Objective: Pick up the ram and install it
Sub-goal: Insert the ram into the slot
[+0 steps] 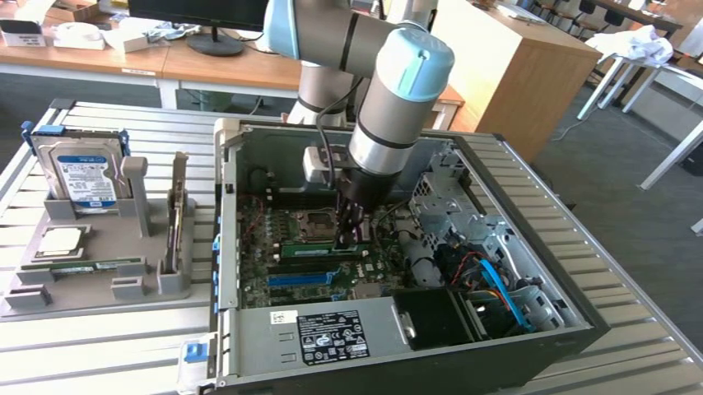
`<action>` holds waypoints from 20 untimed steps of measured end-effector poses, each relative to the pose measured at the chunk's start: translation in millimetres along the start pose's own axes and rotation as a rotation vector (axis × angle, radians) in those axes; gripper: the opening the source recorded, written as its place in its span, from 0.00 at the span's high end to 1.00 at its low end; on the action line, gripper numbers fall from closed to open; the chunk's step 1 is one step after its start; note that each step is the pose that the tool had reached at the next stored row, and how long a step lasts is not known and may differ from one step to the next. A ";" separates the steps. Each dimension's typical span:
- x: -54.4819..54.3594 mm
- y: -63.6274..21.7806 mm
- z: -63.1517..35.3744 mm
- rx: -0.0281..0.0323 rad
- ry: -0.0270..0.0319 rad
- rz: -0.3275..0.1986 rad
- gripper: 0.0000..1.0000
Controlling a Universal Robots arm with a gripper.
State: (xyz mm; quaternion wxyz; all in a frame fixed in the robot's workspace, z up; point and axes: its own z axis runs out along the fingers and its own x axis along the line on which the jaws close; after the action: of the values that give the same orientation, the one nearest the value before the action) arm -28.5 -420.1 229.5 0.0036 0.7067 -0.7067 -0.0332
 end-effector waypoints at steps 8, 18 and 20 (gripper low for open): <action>0.1 -0.1 2.7 0.0000 0.0001 0.000 0.89; 0.2 -0.2 4.1 0.0000 -0.0001 0.000 0.87; 0.2 -0.2 4.2 0.0001 -0.0001 0.000 0.82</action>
State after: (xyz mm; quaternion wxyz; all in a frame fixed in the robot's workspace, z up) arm -28.5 -420.1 225.3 0.0035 0.7067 -0.7068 -0.0332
